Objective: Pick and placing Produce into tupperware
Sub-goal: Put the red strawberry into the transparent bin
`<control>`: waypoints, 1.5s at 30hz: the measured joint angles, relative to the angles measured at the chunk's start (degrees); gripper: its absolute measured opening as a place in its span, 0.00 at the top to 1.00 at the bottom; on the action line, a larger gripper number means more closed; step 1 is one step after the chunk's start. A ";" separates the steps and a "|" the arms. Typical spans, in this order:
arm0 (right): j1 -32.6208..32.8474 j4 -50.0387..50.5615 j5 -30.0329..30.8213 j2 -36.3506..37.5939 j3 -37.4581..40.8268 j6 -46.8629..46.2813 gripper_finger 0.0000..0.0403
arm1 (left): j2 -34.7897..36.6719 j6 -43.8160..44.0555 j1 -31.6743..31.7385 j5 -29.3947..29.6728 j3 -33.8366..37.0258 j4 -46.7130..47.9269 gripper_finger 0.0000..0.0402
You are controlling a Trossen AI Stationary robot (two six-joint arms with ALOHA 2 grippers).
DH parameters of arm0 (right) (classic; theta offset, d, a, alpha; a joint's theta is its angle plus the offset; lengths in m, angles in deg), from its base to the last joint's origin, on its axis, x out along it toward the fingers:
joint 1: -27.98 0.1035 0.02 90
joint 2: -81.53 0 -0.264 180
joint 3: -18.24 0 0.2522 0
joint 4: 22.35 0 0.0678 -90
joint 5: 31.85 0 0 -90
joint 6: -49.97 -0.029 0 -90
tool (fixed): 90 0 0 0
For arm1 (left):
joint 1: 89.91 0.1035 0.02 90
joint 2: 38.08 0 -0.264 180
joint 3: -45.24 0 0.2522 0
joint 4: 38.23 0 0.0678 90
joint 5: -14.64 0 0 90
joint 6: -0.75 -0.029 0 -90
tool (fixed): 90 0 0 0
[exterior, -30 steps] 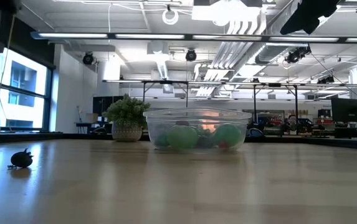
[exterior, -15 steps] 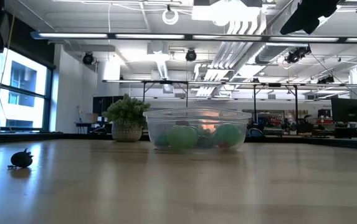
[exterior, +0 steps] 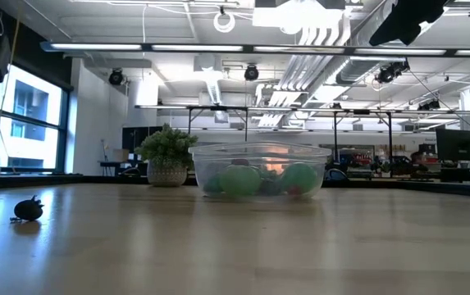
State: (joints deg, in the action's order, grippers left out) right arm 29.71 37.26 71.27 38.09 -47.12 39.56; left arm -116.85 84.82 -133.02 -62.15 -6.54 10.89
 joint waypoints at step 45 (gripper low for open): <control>0.01 0.26 -0.01 0.00 -0.02 0.01 0.94 | -5.62 -45.78 -0.02 -0.13 0.00 -5.52 0.27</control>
State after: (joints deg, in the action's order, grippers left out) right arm 29.73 37.52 71.26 38.09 -47.14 39.57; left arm -122.46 39.04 -133.04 -62.28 -6.54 5.36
